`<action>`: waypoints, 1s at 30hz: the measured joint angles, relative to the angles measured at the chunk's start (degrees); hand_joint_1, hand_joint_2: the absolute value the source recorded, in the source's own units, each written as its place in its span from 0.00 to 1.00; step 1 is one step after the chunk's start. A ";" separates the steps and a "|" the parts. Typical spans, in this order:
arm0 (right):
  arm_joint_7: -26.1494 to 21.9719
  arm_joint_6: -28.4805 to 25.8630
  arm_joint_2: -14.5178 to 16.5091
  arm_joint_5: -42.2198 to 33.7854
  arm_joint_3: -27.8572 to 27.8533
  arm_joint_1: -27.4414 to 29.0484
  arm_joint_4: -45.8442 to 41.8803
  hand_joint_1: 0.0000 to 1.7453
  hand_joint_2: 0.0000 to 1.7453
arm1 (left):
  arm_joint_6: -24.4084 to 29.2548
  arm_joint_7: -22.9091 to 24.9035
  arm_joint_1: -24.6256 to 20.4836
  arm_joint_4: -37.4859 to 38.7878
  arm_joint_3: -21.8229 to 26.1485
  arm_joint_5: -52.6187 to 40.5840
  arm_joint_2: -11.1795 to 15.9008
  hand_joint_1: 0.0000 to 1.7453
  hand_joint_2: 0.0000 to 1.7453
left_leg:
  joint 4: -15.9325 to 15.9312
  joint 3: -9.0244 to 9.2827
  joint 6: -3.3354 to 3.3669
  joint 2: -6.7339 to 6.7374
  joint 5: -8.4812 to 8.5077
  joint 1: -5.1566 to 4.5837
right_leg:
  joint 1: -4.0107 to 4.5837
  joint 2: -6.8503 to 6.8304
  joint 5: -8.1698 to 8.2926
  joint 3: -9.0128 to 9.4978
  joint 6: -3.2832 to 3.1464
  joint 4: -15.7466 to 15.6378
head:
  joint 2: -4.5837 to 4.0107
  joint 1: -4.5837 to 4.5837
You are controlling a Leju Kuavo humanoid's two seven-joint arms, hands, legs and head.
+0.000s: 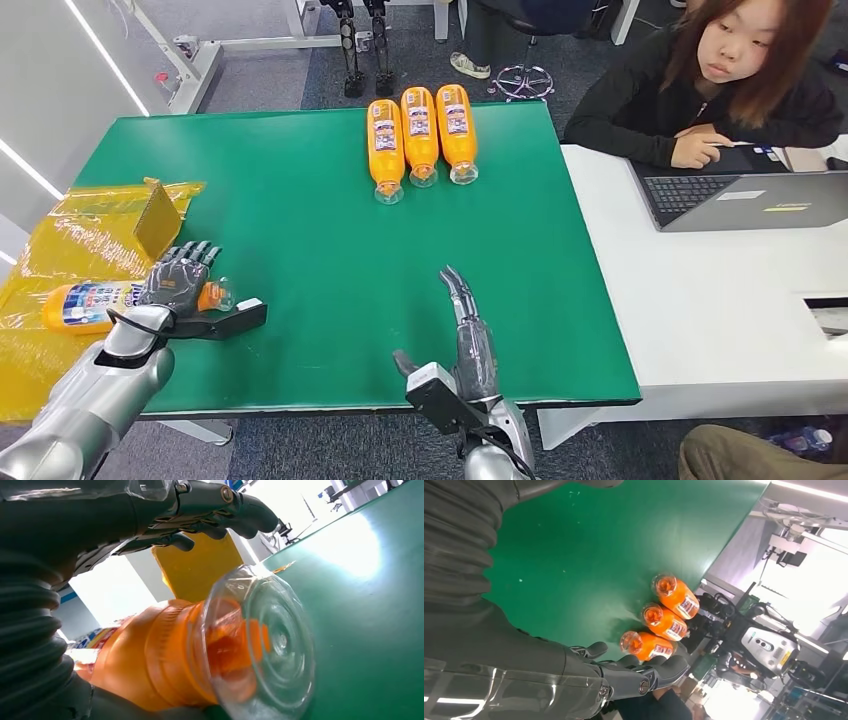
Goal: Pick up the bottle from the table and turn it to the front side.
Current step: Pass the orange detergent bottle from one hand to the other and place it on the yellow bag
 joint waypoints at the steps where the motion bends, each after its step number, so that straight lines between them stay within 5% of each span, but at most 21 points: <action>1: 0.21 0.00 0.00 0.20 -0.01 0.01 -0.04 0.00 1.00 | -0.03 -0.13 -0.12 0.01 0.03 -0.10 -0.10 0.00 1.00 | 0.00 0.00 0.00 0.00 0.00 0.00 | 0.00 0.00 0.00 0.00 0.00 0.00 | 0.00 0.01; 12: 0.97 0.00 0.00 2.54 -1.68 1.01 -0.27 0.00 1.00 | 2.72 -11.01 -0.60 -3.73 2.97 4.20 -2.86 0.00 1.00 | 0.01 0.00 0.00 0.01 0.00 -0.01 | -0.01 0.00 0.01 0.00 -0.01 0.00 | 0.00 0.00; 17: 0.73 0.00 0.00 3.10 -3.24 2.00 -0.66 0.00 1.00 | -0.75 -16.66 1.01 -11.42 3.74 10.43 -3.86 0.00 1.00 | 0.01 0.00 0.00 -0.01 0.00 -0.01 | -0.01 -0.01 0.01 0.01 -0.01 0.00 | 0.00 0.00; 30: 0.79 0.00 0.00 3.46 -4.65 3.01 -1.83 0.00 1.00 | -2.84 -17.20 3.00 -20.60 3.74 12.98 -4.53 0.00 1.00 | 0.00 0.01 -0.04 0.00 0.03 0.00 | 0.00 0.00 0.03 0.00 -0.03 0.02 | 0.00 0.00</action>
